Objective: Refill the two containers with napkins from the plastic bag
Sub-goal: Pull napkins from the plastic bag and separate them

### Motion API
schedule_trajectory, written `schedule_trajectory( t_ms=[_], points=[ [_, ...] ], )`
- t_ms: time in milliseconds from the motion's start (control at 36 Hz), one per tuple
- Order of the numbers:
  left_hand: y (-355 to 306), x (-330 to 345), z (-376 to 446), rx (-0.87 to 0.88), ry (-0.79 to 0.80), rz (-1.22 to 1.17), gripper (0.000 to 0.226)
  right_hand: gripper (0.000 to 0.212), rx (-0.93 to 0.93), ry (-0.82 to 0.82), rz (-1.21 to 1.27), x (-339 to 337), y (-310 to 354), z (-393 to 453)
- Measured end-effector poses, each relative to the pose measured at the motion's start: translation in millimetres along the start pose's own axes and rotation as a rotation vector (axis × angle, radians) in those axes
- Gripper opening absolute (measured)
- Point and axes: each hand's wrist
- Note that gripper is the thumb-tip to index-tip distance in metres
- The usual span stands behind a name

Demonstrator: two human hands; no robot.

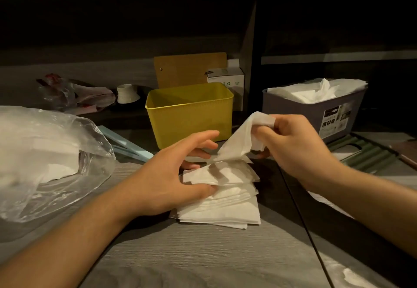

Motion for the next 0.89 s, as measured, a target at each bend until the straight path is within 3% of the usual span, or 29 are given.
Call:
schedule_trajectory(
  t_ms=[83, 194, 306, 389, 472, 556, 611, 750, 889],
  points=[
    [1, 1, 1, -0.006, -0.006, -0.008, 0.085, 0.017, 0.084, 0.014, 0.008, -4, 10, 4],
    [-1, 4, 2, -0.018, -0.079, -0.051, 0.095, 0.03, 0.021, 0.014, -0.256, -4, 32, 10],
    [3, 3, 2, -0.068, -0.123, -0.139, 0.113, 0.019, 0.138, 0.119, -0.153, 9, 60, 21],
    [1, 3, 3, -0.098, -0.17, -0.164, 0.103, 0.007, 0.314, 0.229, -0.059, 19, 75, 31],
    [0, 3, 3, -0.155, -0.216, -0.087, 0.082, 0.018, 0.237, 0.247, -0.137, 28, 72, 36],
    [2, 2, 3, -0.18, -0.225, -0.068, 0.105, 0.025, 0.109, 0.256, -0.238, 29, 62, 30],
    [1, 0, 5, -0.2, -0.244, -0.079, 0.108, 0.028, 0.043, 0.273, -0.307, 24, 48, 25],
    [3, 0, 4, -0.197, -0.281, -0.091, 0.085, 0.017, 0.073, 0.368, -0.12, 14, 17, 18],
    [6, 3, 4, -0.156, -0.281, -0.157, 0.06, 0.023, -0.005, 0.451, -0.027, 10, 5, 7]
  ],
)
Point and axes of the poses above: each hand's wrist, its own z-axis towards the middle knuckle, its own x-axis out of the palm, y = z × x, and after that the axes turned 14 degrees about x, right-handed
